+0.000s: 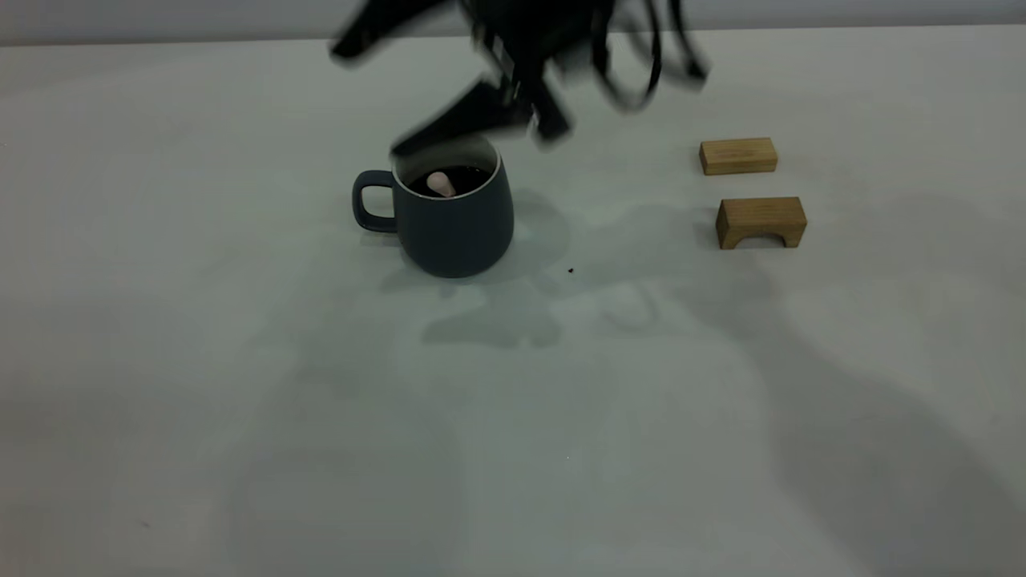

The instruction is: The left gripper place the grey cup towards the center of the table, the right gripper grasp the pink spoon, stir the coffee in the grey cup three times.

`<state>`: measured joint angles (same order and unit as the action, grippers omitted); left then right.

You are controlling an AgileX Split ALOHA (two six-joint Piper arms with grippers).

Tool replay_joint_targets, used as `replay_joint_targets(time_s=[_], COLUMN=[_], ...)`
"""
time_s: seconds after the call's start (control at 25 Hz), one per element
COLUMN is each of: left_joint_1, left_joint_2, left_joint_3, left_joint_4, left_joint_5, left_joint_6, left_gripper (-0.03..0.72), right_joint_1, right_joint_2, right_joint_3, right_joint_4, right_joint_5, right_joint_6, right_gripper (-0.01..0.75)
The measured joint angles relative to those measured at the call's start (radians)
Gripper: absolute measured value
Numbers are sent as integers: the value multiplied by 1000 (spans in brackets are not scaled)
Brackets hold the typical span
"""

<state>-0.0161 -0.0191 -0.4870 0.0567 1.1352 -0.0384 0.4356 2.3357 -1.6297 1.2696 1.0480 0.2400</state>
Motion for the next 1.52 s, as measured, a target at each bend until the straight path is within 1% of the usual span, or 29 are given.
replay_joint_targets(time_s=[0.12, 0.2, 0.28, 0.36, 0.44, 0.56, 0.8, 0.88, 0.96, 1.04, 1.12, 1.16, 1.28, 1.48, 1.52], left_joint_1=[0, 0, 0, 0, 0, 0, 0, 0, 0, 0, 0, 0, 0, 0, 0], left_joint_2=[0, 0, 0, 0, 0, 0, 0, 0, 0, 0, 0, 0, 0, 0, 0], left_joint_3=[0, 0, 0, 0, 0, 0, 0, 0, 0, 0, 0, 0, 0, 0, 0], left_joint_4=[0, 0, 0, 0, 0, 0, 0, 0, 0, 0, 0, 0, 0, 0, 0], left_joint_5=[0, 0, 0, 0, 0, 0, 0, 0, 0, 0, 0, 0, 0, 0, 0], left_joint_6=[0, 0, 0, 0, 0, 0, 0, 0, 0, 0, 0, 0, 0, 0, 0], left_gripper=[297, 297, 297, 297, 297, 297, 297, 297, 297, 297, 297, 297, 297, 297, 297], right_joint_1=[-4, -6, -6, -6, -6, -6, -6, -6, -6, -7, -8, -15, -55, -144, -161], right_joint_2=[-160, -261, -357, -431, -501, -589, -758, -822, -890, -973, -1080, -1137, -1292, -1521, -1573], right_joint_3=[0, 0, 0, 0, 0, 0, 0, 0, 0, 2, 32, 62, 178, 438, 494], right_joint_4=[-172, -283, -365, -400, -411, -402, -309, -310, -347, -431, -512, -538, -607, -730, -749], right_joint_5=[25, 47, 81, 130, 156, 167, 175, 178, 180, 186, 189, 189, 189, 189, 174], right_joint_6=[-63, -102, -133, -148, -149, -148, -147, -162, -246, -396, -543, -581, -633, -645, -645], right_gripper=[708, 675, 622, 561, 494, 405, 258, 219, 198, 192, 191, 191, 191, 196, 198])
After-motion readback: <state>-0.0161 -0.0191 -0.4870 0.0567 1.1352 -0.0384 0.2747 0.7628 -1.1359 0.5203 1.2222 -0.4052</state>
